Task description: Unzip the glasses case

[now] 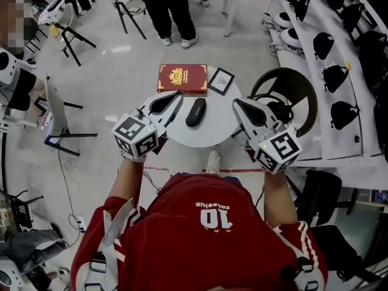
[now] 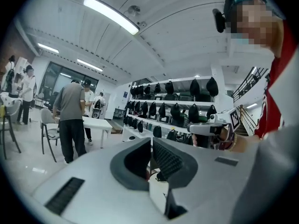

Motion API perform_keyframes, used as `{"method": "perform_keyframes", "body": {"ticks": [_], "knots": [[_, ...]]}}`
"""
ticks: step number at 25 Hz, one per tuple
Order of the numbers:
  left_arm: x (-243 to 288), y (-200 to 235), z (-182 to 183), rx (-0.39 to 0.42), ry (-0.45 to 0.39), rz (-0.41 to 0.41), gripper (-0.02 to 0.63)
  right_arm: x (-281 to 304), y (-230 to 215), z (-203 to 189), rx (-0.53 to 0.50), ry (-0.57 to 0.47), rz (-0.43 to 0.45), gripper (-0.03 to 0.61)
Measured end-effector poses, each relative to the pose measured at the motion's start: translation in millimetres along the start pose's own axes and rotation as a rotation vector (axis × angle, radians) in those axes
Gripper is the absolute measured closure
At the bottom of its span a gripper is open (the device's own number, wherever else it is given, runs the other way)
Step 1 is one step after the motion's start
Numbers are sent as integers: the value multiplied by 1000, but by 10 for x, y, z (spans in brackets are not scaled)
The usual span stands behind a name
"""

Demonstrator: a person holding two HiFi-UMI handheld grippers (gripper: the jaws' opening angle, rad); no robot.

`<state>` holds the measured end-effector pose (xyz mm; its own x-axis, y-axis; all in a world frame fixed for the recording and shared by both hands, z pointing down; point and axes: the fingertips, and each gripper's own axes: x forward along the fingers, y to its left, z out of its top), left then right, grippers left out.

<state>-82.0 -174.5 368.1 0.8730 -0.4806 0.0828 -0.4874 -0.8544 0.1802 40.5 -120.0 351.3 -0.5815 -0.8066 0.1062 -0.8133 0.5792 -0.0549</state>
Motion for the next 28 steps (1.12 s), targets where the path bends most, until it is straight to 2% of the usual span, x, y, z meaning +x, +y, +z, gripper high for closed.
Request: {"method": "perform_keyframes", "body": {"ticks": [1, 4, 10, 13, 17, 22, 28], "knots": [[30, 8, -14, 12, 7, 1, 602, 17, -9, -19, 1, 4, 6, 566], [112, 7, -55, 24, 24, -6, 521, 41, -29, -72, 0, 18, 17, 566], [235, 75, -148, -9, 28, -20, 417, 37, -88, -167, 11, 36, 20, 566], [320, 227, -345, -31, 60, -3, 413, 5, -105, -204, 23, 41, 16, 566], [460, 437, -800, -51, 159, 14, 413, -48, -130, -310, 31, 58, 11, 566], [670, 540, -1299, -55, 276, 18, 413, -99, -255, -484, 62, 80, 0, 566], [895, 669, -1830, -97, 365, 34, 396, -117, -395, -590, 73, 90, 0, 566]]}}
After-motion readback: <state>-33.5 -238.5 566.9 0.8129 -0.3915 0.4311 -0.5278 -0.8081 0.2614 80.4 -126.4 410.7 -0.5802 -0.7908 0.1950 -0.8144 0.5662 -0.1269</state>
